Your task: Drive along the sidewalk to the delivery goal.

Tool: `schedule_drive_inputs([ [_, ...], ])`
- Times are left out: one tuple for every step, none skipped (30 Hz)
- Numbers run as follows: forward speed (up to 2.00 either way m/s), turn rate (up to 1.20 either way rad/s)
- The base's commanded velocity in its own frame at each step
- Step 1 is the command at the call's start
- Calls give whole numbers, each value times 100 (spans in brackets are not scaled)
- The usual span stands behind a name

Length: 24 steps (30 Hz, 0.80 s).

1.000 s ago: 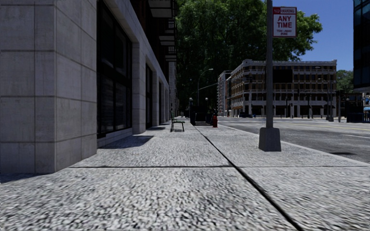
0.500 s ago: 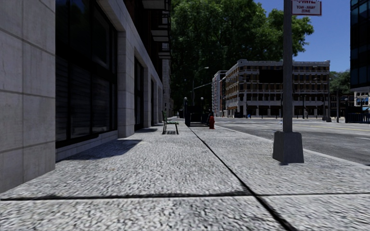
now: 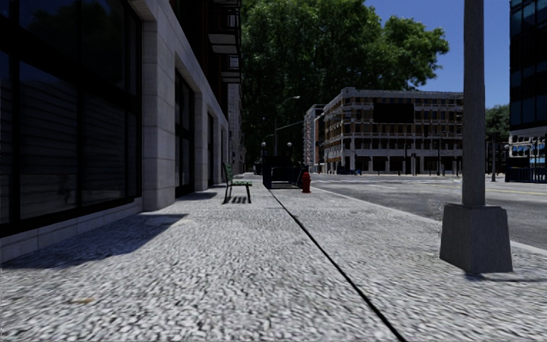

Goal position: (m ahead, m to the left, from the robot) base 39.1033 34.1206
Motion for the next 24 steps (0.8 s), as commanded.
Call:
schedule_drive_inputs([
  [200,-21],
  [200,-21],
  [200,-21],
  [200,-21],
  [200,-21],
  [200,-21],
  [200,-21],
  [200,-21],
  [200,-21],
  [200,-21],
  [200,-21],
  [200,-21],
  [200,-21],
  [200,-21],
  [200,-21],
  [200,-21],
  [200,-21],
  [200,-21],
  [200,-21],
  [200,-21],
  [200,-21],
  [200,-21],
  [200,-21],
  [200,-21],
])
